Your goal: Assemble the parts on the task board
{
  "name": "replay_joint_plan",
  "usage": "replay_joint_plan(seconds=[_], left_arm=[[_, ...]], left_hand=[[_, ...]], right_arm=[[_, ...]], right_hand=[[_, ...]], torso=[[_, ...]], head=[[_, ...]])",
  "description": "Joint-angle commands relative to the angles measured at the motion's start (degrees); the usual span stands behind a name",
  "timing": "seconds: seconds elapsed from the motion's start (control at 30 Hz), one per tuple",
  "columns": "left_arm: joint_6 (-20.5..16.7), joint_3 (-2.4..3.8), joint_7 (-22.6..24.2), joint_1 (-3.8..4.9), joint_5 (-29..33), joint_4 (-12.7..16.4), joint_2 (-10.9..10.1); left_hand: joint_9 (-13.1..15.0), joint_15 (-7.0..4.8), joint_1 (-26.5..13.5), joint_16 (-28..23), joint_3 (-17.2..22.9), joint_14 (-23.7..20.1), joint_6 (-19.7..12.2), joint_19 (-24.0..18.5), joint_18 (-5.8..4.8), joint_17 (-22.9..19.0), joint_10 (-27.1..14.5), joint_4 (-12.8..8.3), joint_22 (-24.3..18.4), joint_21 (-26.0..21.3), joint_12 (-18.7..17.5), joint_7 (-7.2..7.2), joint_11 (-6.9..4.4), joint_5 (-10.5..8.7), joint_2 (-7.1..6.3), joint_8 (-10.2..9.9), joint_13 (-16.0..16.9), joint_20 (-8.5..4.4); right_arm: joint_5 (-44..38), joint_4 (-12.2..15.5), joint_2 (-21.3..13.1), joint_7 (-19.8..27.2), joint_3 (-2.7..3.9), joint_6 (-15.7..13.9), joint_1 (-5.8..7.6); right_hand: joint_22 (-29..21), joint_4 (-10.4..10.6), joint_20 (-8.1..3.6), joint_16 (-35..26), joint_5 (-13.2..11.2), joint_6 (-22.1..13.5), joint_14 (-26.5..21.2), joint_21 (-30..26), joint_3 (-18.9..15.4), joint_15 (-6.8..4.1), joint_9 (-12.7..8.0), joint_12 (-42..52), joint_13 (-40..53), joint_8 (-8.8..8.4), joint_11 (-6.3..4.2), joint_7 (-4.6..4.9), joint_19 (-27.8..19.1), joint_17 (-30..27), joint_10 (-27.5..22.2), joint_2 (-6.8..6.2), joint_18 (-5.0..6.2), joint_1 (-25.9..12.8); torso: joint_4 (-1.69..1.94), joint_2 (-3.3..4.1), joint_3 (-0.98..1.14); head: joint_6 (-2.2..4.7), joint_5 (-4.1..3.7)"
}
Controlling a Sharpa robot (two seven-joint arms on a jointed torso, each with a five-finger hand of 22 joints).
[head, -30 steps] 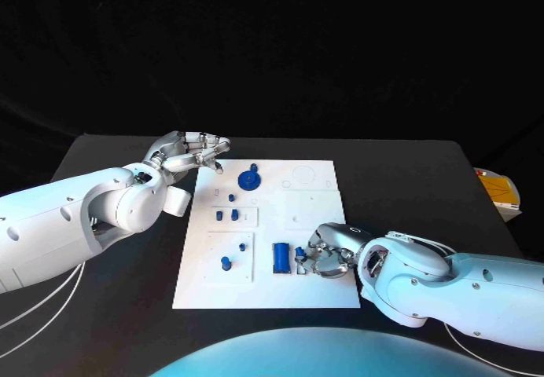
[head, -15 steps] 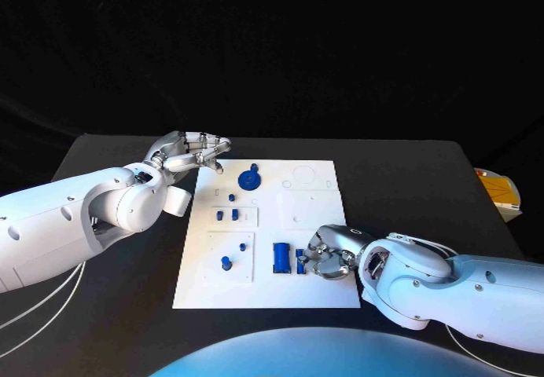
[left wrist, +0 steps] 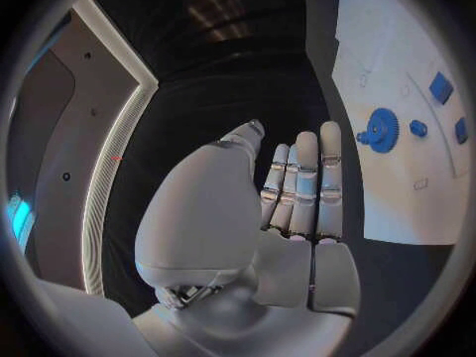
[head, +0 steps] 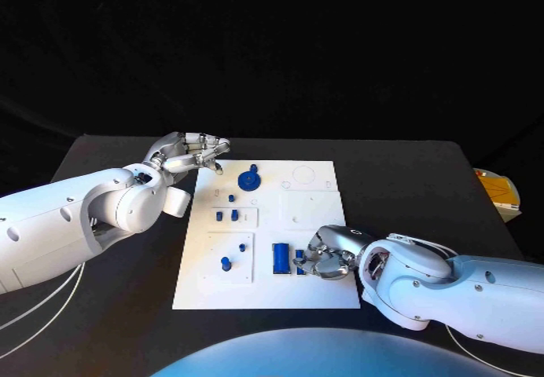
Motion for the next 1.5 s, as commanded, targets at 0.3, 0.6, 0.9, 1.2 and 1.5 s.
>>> replay_joint_plan(seconds=[0.3,0.6,0.9,1.2,1.5], left_arm=[[0.5,0.02,0.8,0.01,0.1,0.0,0.1],[-0.1,-0.06,3.7,-0.29,2.5,-0.7,0.6],[-0.8,-0.09,7.1,-1.74,7.7,-4.2,2.4],[-1.8,-0.06,10.5,-2.35,12.9,-10.2,5.6],[-1.6,-0.07,8.9,-2.57,11.7,-13.7,7.4]], left_hand=[[-0.1,0.05,0.2,0.4,0.2,-0.2,-0.4,0.5,0.28,-0.1,-0.4,0.0,0.0,-0.3,0.3,0.02,-0.12,-0.25,0.18,0.2,-0.1,0.06],[-0.2,0.23,-1.5,-2.1,-0.7,-3.3,-0.5,-1.4,0.23,-1.5,0.5,0.1,-1.3,-2.9,1.8,-0.29,-0.27,-0.42,0.37,0.9,-0.1,0.39],[-0.6,1.68,-2.4,-30.1,0.9,-4.6,-0.2,-3.8,0.17,-9.7,8.9,0.1,-14.4,-23.5,-7.4,-0.71,-0.06,-0.46,0.35,3.0,-2.0,3.11],[-2.3,4.35,-2.5,-50.0,0.3,-7.6,-2.1,-5.9,0.02,-11.3,10.5,0.0,-23.8,-37.3,-22.5,-1.44,1.04,-0.47,0.60,0.0,-2.1,5.78],[-10.7,-5.03,-27.5,-70.0,-14.5,-53.3,-48.1,-49.9,-10.22,-19.6,-41.9,-16.5,-36.2,-49.5,-34.1,-11.98,-9.12,-11.50,10.17,-16.9,-5.7,-10.55]], right_arm=[[4.2,-0.2,-2.7,7.7,0.02,-6.9,1.00],[34.2,-8.2,-3.3,33.8,0.07,-13.6,5.62],[59.2,-24.1,2.7,48.3,0.59,-9.4,7.51],[69.6,-38.0,10.0,53.9,1.34,-3.9,7.73],[68.4,-43.6,13.4,52.1,1.64,-5.1,7.69]], right_hand=[[10.8,-0.5,-0.14,-0.5,0.0,-2.6,4.9,-3.7,-2.2,0.15,-0.8,-4.4,6.7,-0.78,0.39,0.90,1.3,9.9,1.1,-2.09,-0.41,4.4],[6.1,-1.5,1.66,-4.8,-3.4,-8.1,2.5,-22.1,-4.4,2.03,-1.6,-19.0,-1.1,-2.90,2.70,3.40,-4.4,0.3,-5.7,-3.29,2.43,13.8],[-17.0,-0.8,6.10,-43.1,-8.4,-14.1,-18.2,-67.0,-4.2,6.27,-3.3,-55.4,-30.7,-4.37,6.64,7.05,-21.6,-41.9,-25.8,-3.02,6.74,22.1],[-37.0,-1.8,11.79,-67.9,-10.2,-13.8,-27.0,-71.9,-1.6,11.30,-8.5,-70.0,-56.3,-8.08,9.79,8.80,-32.8,-53.9,-25.1,-2.87,7.04,24.2],[-75.0,-16.8,-1.65,-88.9,-18.8,-64.7,-84.0,-75.8,-23.6,4.73,-36.3,-78.2,-74.9,-16.38,1.36,-2.49,-84.0,-74.9,-42.2,6.58,-3.52,-0.2]], torso=[[-0.08,-0.12,-0.03],[-0.34,-0.73,-0.22],[-0.96,-2.27,-0.39],[-1.23,-3.13,0.02],[-1.21,-3.23,0.16]], head=[[0.79,-0.10],[3.20,-0.28],[7.32,0.15],[10.93,0.55],[12.01,0.47]])
